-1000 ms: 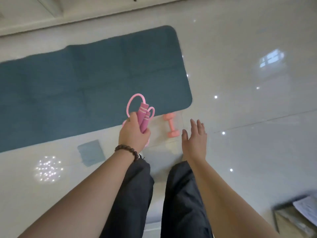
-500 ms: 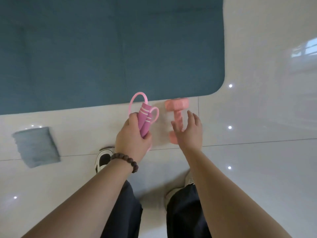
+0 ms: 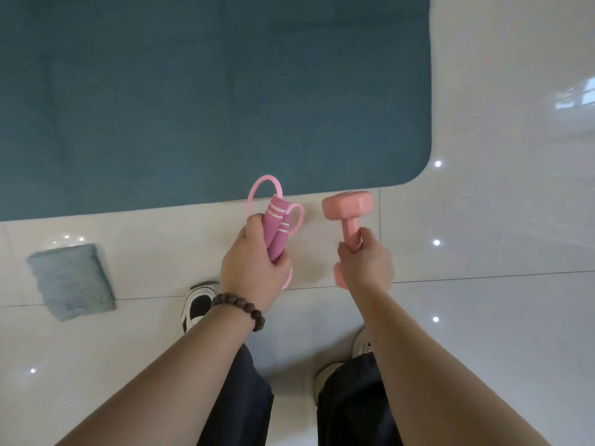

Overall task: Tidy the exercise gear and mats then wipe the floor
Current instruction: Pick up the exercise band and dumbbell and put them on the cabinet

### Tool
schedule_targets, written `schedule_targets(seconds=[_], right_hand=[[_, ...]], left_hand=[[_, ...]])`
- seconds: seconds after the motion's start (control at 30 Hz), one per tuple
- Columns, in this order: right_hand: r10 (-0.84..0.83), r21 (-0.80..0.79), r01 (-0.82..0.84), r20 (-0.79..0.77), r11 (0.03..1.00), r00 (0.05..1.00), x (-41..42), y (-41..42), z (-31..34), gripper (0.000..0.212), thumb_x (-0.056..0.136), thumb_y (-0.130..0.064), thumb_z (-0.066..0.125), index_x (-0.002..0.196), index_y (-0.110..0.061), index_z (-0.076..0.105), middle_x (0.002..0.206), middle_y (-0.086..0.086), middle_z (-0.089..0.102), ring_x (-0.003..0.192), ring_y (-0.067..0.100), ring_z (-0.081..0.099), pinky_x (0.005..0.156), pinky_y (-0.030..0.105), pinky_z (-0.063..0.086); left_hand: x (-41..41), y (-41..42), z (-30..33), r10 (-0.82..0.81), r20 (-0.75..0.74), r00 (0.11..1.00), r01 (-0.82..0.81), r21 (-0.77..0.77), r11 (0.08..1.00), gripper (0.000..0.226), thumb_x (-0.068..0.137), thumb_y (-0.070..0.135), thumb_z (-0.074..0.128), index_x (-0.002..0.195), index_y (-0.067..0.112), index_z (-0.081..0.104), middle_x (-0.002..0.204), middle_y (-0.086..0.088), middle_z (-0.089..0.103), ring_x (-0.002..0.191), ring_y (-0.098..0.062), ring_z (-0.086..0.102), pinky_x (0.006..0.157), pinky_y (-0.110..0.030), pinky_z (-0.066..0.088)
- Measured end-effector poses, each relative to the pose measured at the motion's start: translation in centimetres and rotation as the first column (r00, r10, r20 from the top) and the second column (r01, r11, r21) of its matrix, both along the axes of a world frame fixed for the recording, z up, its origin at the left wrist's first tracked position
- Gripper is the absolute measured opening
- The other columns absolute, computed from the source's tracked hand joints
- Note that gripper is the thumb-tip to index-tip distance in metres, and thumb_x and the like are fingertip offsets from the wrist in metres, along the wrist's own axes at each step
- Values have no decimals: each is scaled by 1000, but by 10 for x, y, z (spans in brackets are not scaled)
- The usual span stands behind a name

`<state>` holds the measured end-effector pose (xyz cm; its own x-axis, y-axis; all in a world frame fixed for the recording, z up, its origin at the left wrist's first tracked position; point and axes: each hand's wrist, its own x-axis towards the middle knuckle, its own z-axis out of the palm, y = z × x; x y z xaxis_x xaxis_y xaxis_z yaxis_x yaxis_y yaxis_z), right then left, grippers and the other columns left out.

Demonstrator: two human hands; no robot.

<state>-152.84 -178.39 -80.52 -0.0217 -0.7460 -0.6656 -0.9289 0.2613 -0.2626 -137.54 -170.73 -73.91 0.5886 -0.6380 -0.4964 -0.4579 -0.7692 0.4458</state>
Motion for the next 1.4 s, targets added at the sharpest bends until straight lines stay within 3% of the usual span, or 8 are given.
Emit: schedule_targets(seconds=[0.23, 0.37, 0.57, 0.73, 1.0, 1.13, 1.27, 1.4], right_hand=[[28, -124, -21, 53, 992, 998, -26, -40, 158, 10, 83, -29, 57, 85, -22, 51, 71, -5, 60, 71, 25, 56, 60, 33, 45], [-10, -188, 28, 96, 982, 995, -44, -68, 288, 10, 83, -28, 57, 83, -21, 50, 68, -6, 58, 69, 24, 54, 59, 32, 41], [-73, -264, 115, 163, 958, 984, -88, -100, 483, 10, 80, -27, 60, 83, -22, 52, 67, -6, 57, 70, 25, 54, 59, 33, 43], [-126, -335, 184, 186, 924, 974, -144, -112, 593, 11, 77, -24, 57, 76, -19, 48, 68, -1, 56, 68, 24, 54, 55, 32, 39], [-188, -347, 235, 163, 908, 969, -227, -130, 667, 7, 77, -24, 56, 84, -22, 53, 74, 0, 60, 74, 25, 58, 64, 36, 48], [-224, -352, 283, 200, 892, 954, -254, -155, 688, 8, 79, -24, 57, 86, -22, 54, 77, -1, 61, 74, 22, 58, 60, 31, 43], [-227, -367, 304, 239, 879, 944, -274, -191, 700, 8, 80, -26, 56, 87, -23, 53, 78, -2, 60, 73, 21, 57, 55, 28, 37], [-216, -389, 296, 237, 872, 947, -291, -243, 701, 8, 81, -26, 57, 86, -22, 53, 74, -3, 58, 72, 22, 57, 60, 31, 42]], left_hand=[[0, -44, 125, -37, 33, 999, 40, -96, 995, 36, 79, 17, 65, 110, 13, 48, 87, -1, 57, 79, -32, 54, 61, -35, 43], [-11, -79, 240, -84, 30, 996, 88, -160, 983, 33, 80, 19, 63, 108, 16, 46, 88, -4, 59, 75, -31, 54, 58, -31, 38], [-49, -130, 421, -191, 54, 980, 198, -303, 932, 38, 80, 17, 65, 114, 12, 47, 96, -6, 60, 83, -30, 55, 64, -36, 45], [-96, -166, 530, -206, 48, 977, 209, -370, 905, 36, 80, 17, 64, 111, 15, 46, 97, -2, 60, 89, -31, 56, 70, -39, 50], [-168, -201, 605, -282, 79, 956, 291, -384, 876, 37, 80, 22, 66, 110, 16, 46, 96, -3, 59, 78, -24, 56, 63, -30, 42], [-188, -220, 623, -292, 98, 952, 306, -391, 868, 33, 80, 19, 64, 106, 16, 44, 94, -3, 57, 76, -24, 55, 62, -30, 41], [-199, -253, 632, -297, 101, 949, 313, -391, 866, 36, 78, 17, 64, 110, 15, 46, 96, -5, 58, 79, -26, 58, 64, -34, 49], [-213, -304, 629, -286, 109, 952, 306, -409, 860, 35, 79, 21, 64, 109, 16, 46, 96, -5, 59, 79, -26, 59, 66, -35, 50]])
